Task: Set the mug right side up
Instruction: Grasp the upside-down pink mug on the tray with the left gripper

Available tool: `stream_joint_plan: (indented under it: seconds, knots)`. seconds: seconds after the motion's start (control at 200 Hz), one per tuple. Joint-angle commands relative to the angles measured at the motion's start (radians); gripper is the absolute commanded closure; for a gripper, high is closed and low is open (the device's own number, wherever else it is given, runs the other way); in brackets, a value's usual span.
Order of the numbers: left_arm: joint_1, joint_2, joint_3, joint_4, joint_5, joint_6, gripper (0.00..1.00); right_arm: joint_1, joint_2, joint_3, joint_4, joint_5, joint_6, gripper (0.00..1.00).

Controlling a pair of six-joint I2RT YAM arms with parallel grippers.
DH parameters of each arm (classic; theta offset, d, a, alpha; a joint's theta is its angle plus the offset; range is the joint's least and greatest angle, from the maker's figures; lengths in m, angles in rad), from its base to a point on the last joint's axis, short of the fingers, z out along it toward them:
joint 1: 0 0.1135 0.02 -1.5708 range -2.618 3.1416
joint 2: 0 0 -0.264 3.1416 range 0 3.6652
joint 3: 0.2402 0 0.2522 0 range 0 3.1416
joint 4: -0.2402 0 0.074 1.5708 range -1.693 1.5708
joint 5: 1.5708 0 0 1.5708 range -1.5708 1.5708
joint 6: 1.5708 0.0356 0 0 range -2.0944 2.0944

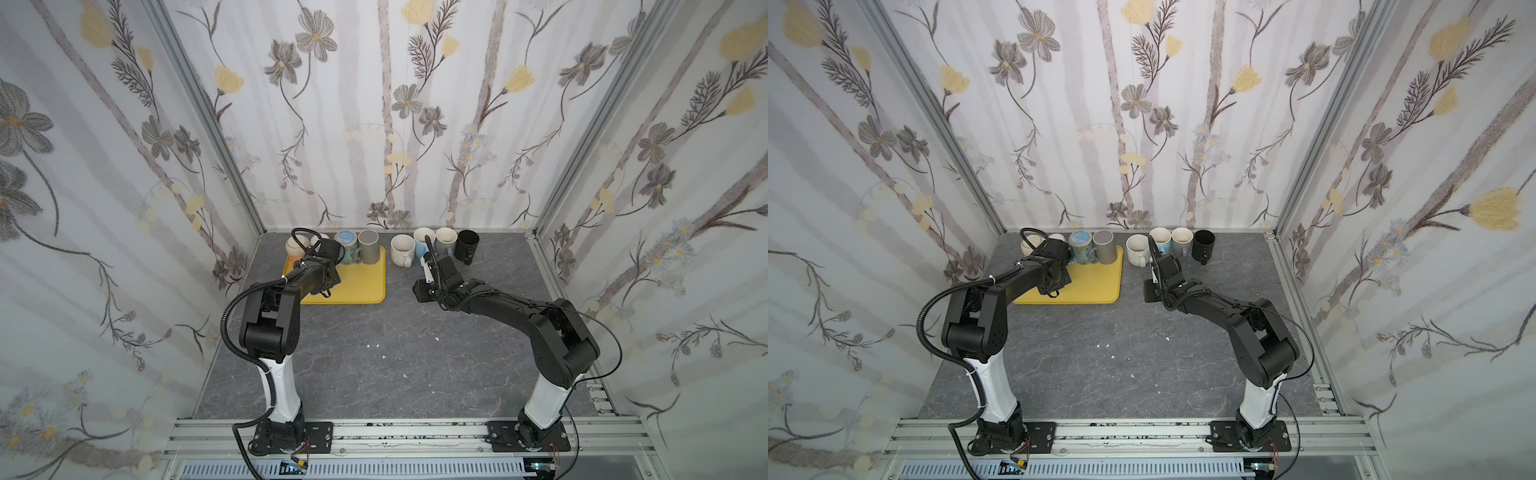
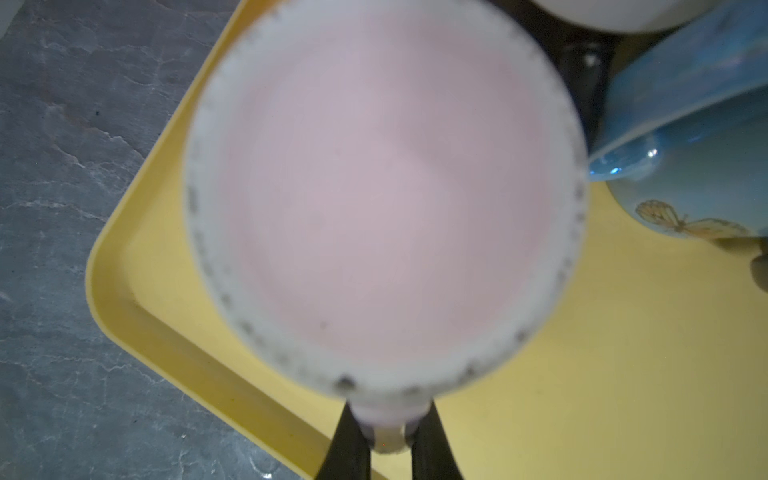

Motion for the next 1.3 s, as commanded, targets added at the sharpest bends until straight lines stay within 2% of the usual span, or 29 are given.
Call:
stream_joint_plan:
  seconds: [0.0,0.23,0.4,0.56,0.709,0.869,1.119,1.294]
  knots:
    - [-0.024,-0.034,-0.034,0.061,0.058,0.052,0.97,0.007,-0.001,0.010,0.011,0.013,0.014,0.58]
    - [-0.101,-0.119,-0.173,0.241,0.282,0.138,0.97,0.020,0.002,0.013,0.006,0.017,0.024,0.58]
    - [-0.159,-0.126,-0.189,0.278,0.339,0.236,0.96,0.035,0.010,0.022,-0.003,0.016,0.030,0.58]
    - [-0.170,-0.136,-0.212,0.261,0.303,0.266,0.88,0.049,0.017,0.025,-0.002,0.014,0.040,0.58]
    - [-0.169,-0.166,-0.235,0.253,0.242,0.236,0.72,0.067,0.028,0.037,-0.001,0.008,0.045,0.58]
    - [-0.163,-0.181,-0.218,0.241,0.215,0.196,0.61,0.083,0.046,0.056,-0.001,0.004,0.048,0.58]
    - [-0.158,-0.124,-0.144,0.205,0.216,0.161,0.59,0.096,0.052,0.060,-0.004,0.003,0.048,0.58]
    - [-0.157,-0.095,-0.117,0.189,0.210,0.156,0.69,0.097,0.054,0.059,-0.005,0.001,0.048,0.58]
